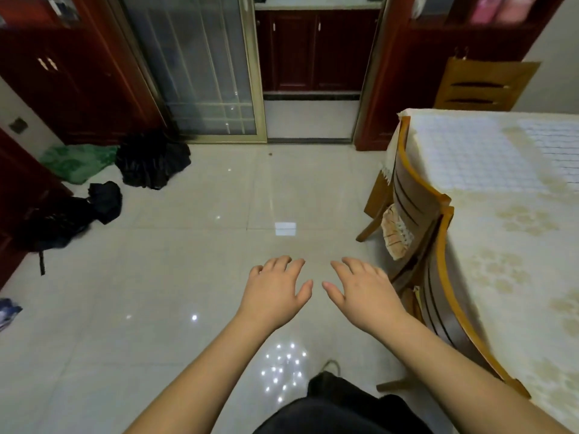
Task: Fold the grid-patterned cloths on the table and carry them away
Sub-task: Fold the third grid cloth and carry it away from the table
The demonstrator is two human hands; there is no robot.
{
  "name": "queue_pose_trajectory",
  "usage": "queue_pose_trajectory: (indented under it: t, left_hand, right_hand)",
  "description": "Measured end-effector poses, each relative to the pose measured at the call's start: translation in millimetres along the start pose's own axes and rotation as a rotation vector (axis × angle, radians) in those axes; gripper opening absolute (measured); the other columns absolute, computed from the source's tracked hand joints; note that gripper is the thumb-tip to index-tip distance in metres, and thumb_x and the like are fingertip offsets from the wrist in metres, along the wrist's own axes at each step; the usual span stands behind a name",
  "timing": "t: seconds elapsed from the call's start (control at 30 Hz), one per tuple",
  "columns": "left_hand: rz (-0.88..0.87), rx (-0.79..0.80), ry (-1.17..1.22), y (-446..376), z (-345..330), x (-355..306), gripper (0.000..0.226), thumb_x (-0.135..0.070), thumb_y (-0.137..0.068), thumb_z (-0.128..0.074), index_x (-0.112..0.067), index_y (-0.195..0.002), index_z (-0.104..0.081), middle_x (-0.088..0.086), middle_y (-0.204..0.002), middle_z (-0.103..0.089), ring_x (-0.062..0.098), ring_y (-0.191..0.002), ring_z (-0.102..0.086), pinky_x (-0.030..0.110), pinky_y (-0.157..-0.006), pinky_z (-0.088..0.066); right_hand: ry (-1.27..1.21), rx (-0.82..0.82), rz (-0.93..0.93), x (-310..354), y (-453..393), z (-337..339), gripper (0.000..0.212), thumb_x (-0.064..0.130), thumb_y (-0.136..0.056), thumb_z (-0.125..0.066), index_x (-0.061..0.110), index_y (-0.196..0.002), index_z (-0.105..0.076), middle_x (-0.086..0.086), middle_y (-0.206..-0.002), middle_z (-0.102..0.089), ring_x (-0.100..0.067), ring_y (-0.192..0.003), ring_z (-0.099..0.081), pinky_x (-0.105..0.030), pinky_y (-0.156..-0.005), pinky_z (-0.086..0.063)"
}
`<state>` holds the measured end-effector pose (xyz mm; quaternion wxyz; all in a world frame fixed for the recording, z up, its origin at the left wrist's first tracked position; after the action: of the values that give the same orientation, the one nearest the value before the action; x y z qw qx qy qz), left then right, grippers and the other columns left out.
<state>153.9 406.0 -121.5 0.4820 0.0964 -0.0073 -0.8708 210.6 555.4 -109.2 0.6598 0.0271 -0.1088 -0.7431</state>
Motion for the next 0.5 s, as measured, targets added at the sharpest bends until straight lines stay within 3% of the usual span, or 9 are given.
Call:
queue_pose_trajectory:
  t: [0.13,0.27,0.5]
  left_hand:
    - [-0.041,0.034,-0.023,-62,-5,5,0.056,-0.057,-0.095,-0.026,-0.031,-0.144,-0.035,-0.006,-0.145,-0.042,0.014,-0.135,-0.036,0.036,-0.104,-0.031]
    - [-0.036,0.013,-0.051,-130,1,3,0.078,-0.062,-0.079,-0.002,-0.031,-0.141,-0.040,-0.007,-0.141,-0.047,0.013,-0.132,-0.040,0.037,-0.101,-0.032]
    - [-0.098,0.040,-0.138,-251,24,-2,0.078,-0.061,-0.079,-0.002,-0.031,-0.139,-0.042,-0.006,-0.139,-0.049,0.015,-0.129,-0.043,0.037,-0.099,-0.035]
  right_hand:
    - [0.003,-0.018,-0.047,-22,-47,2,0.061,0.057,-0.097,-0.021,0.023,-0.145,-0.037,-0.003,-0.147,-0.042,-0.022,-0.135,-0.037,-0.039,-0.109,-0.028]
    - [-0.006,-0.059,-0.138,-52,-103,6,0.067,0.057,-0.090,-0.019,0.018,-0.130,-0.058,-0.008,-0.128,-0.060,-0.026,-0.117,-0.056,-0.043,-0.098,-0.043]
    - [-0.037,-0.082,-0.210,-106,-206,33,0.058,0.051,-0.088,-0.031,0.015,-0.115,-0.067,-0.010,-0.111,-0.068,-0.029,-0.101,-0.064,-0.043,-0.085,-0.051]
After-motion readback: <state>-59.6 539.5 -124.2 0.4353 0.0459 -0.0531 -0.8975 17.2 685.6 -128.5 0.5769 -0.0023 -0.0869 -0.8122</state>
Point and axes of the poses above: each hand's wrist, its own y-axis away from the middle knuckle, its own z-axis out of the back of the hand, x = y × z, the point moved 5 cm from there along -y, towards the middle knuckle
